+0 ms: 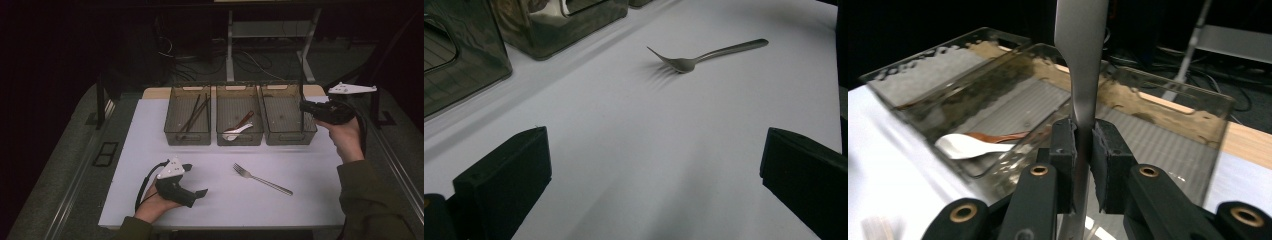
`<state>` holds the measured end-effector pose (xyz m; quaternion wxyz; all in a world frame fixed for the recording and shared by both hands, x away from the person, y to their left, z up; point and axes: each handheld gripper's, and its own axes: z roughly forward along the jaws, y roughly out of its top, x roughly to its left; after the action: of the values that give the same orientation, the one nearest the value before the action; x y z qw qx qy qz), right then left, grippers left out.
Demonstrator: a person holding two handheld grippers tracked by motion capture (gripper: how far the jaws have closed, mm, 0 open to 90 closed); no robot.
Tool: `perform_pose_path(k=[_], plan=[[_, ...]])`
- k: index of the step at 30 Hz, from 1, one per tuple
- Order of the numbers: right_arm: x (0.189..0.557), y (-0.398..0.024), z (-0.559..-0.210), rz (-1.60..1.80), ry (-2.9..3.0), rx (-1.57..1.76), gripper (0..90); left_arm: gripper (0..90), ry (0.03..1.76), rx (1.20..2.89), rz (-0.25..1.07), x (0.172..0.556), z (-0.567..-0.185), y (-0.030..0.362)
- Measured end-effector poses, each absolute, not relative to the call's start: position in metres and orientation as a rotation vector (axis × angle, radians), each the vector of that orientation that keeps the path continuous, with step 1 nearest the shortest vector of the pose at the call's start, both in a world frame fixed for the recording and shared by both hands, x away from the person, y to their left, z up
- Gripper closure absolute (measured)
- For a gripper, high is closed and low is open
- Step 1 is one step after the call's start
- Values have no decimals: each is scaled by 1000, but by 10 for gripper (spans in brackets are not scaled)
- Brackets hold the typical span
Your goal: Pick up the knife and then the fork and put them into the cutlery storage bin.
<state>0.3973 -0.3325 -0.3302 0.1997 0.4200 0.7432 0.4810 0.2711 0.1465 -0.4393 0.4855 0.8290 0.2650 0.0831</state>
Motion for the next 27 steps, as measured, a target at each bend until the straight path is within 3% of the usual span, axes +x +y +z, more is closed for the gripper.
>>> perform_pose_path(k=[13, 27], plan=[[433, -343, -359, 1191, 2072, 1280, 797, 0, 646, 2017, 199, 271, -439, 146], [445, -336, -381, 996, 2198, 1294, 796, 0, 639, 2023, 196, 271, -440, 145]])
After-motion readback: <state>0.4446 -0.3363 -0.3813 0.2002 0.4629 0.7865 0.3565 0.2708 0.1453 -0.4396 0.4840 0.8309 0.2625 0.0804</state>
